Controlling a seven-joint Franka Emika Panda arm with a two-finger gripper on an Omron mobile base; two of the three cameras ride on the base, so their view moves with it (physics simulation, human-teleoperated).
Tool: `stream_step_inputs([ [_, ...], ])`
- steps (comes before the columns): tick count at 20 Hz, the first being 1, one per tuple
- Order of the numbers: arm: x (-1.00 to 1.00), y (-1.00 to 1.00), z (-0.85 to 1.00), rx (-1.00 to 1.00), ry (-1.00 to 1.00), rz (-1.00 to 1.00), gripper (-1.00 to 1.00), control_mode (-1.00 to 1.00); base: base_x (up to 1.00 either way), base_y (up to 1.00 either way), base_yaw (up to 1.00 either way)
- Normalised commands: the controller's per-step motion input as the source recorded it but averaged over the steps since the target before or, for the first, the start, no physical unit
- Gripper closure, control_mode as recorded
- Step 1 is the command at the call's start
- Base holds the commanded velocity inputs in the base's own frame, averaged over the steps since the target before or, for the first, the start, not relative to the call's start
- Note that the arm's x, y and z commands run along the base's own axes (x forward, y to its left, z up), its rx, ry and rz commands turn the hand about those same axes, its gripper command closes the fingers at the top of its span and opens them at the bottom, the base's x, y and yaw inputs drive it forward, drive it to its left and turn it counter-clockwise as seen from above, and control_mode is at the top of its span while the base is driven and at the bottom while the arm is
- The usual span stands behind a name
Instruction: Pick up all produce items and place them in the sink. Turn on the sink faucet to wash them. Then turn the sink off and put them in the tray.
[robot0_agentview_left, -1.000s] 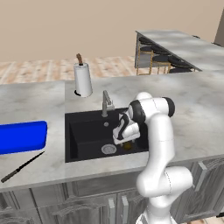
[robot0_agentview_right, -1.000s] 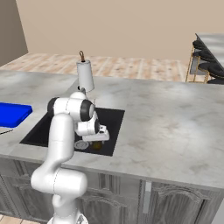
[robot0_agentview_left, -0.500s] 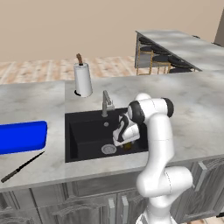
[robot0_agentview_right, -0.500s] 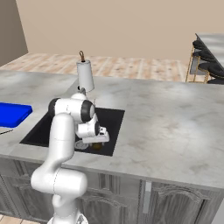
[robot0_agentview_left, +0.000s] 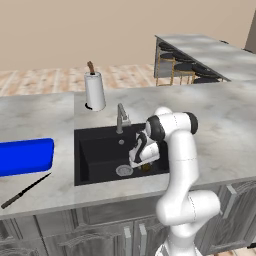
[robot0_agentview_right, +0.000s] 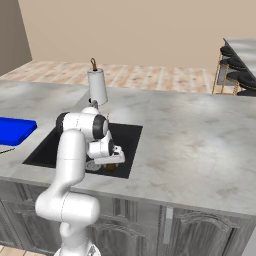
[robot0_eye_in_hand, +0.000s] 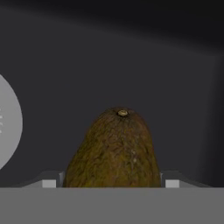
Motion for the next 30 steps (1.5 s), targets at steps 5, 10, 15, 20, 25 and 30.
stream_step_inputs([
  [5, -0.09, -0.32, 0.19, 0.03, -0.05, 0.00, 1.00, -1.00, 0.00, 0.00, 0.00],
  [10, -0.14, -0.23, 0.60, 0.04, -0.03, 0.00, 1.00, -1.00, 0.00, 0.00, 0.00],
  [15, -0.21, -0.09, 0.81, 0.01, -0.04, 0.00, 1.00, -1.00, 0.00, 0.00, 0.00],
  [20, -0.32, -0.04, 0.87, 0.01, -0.07, 0.00, 1.00, -1.00, 0.00, 0.00, 0.00],
  [25, -0.31, 0.00, 1.00, 0.01, -0.02, 0.00, 1.00, -1.00, 0.00, 0.00, 0.00],
  [30, -0.31, 0.00, 1.00, 0.00, 0.00, 0.00, 1.00, -1.00, 0.00, 0.00, 0.00],
])
